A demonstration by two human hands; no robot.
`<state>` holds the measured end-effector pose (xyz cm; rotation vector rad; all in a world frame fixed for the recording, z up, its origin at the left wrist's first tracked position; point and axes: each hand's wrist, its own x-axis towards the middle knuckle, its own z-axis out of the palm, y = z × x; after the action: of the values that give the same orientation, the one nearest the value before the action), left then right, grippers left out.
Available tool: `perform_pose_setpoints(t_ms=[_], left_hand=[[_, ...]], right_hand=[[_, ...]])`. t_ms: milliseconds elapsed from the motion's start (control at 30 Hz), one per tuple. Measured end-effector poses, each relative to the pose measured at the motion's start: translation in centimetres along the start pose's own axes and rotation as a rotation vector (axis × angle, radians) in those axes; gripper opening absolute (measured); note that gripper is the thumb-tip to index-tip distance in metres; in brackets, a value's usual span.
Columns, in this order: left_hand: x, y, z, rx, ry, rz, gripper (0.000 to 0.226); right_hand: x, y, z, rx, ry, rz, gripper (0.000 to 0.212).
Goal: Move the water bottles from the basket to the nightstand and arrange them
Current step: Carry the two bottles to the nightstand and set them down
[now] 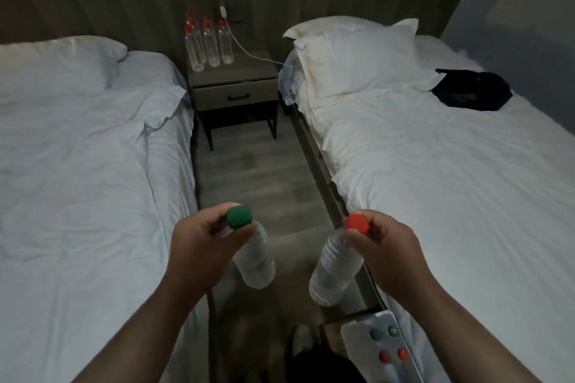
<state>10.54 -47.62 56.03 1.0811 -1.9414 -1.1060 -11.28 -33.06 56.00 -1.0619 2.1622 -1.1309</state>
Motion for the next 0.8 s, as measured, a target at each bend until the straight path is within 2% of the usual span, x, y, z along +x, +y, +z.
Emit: perform_pose_setpoints(t_ms=[133,300,467,633,800], left_hand=[[2.6,1.0,0.6,-0.056,0.094,-0.129,0.039],[5.1,1.3,0.5,-0.103,0.198,-0.184,0.026],[6.9,0.9,-0.7,-0.134,0.341,-0.211,0.023],[10.0,-0.8,-2.5,-0.133,0.394,-0.231,0.039],[14.9,-3.5,-4.0,-0.125,0.430,-0.265,0.044]], right_hand=[[5.2,0.8,0.4,-0.073,-0.102,-0.123,0.012],[11.4,0.3,1.5,-0.088,-0.216,-0.173,0.012],[15.7,-1.9,3.4,-0.072,-0.291,-0.252,0.009],[19.6,-3.8,5.2,-0.056,-0.325,-0.210,0.010],[24.2,-5.9,7.7,-0.052,-0.376,-0.194,0.013]])
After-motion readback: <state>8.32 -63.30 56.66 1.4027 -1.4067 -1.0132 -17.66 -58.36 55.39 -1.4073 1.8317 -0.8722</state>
